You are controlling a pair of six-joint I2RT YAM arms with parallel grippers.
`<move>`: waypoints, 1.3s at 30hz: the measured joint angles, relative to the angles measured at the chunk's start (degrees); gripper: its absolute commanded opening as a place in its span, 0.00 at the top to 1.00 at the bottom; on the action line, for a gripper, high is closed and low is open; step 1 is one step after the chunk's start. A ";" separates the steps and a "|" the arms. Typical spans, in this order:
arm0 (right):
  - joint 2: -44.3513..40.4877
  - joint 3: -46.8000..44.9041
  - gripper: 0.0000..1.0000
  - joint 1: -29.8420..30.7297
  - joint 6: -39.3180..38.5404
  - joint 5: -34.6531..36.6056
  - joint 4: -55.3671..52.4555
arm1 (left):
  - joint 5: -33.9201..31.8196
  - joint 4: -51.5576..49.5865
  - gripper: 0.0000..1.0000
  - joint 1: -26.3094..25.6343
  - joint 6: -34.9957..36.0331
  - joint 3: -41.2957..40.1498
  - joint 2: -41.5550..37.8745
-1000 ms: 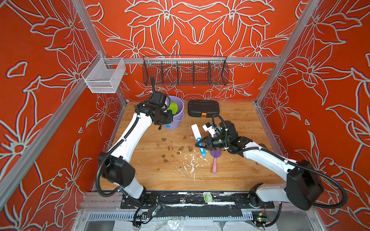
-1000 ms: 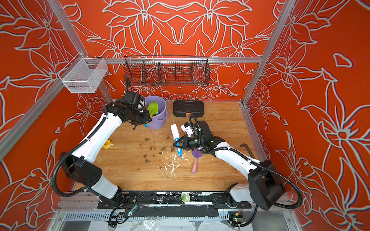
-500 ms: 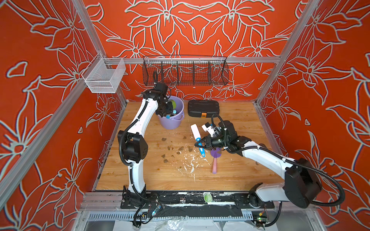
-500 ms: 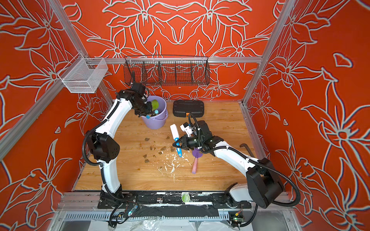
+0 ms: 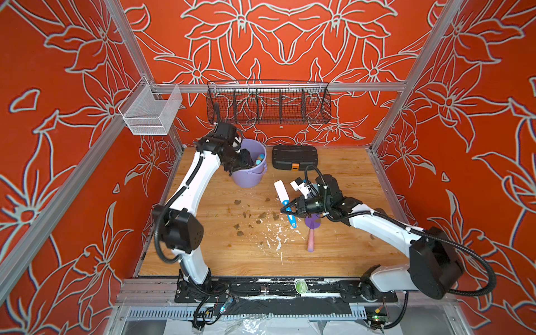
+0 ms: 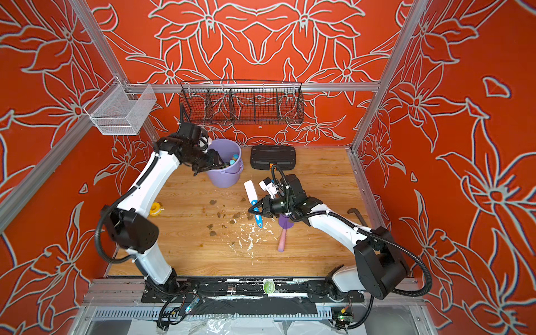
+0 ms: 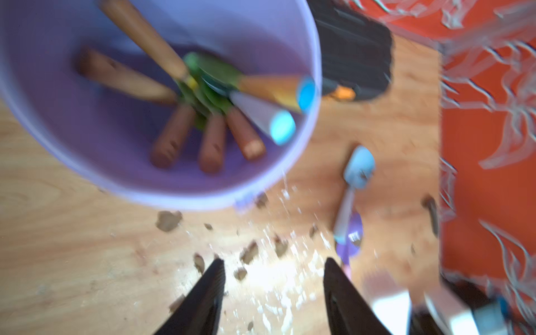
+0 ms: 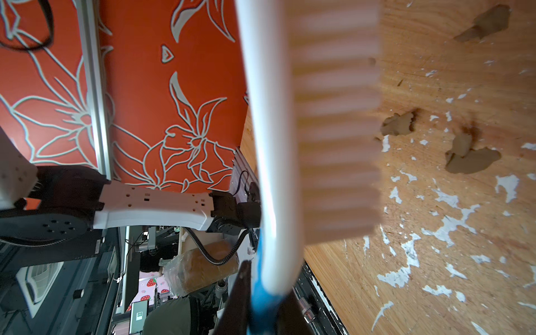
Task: Brush the soil off the hand trowel and place it into the bucket
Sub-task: Place the hand trowel in the bucket, then adjust the brush.
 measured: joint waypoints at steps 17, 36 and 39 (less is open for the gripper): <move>3.65 1.03 1.00 1.95 6.32 -5.79 8.83 | 19.26 34.82 0.19 -7.67 -14.82 -34.25 -16.37; 5.40 3.63 1.00 3.45 8.07 -5.77 12.50 | 24.20 41.90 0.55 -8.87 -19.30 -35.08 -12.04; 5.55 3.93 0.96 3.45 8.00 -5.68 12.39 | 24.22 41.94 0.60 -8.87 -19.52 -35.10 -12.04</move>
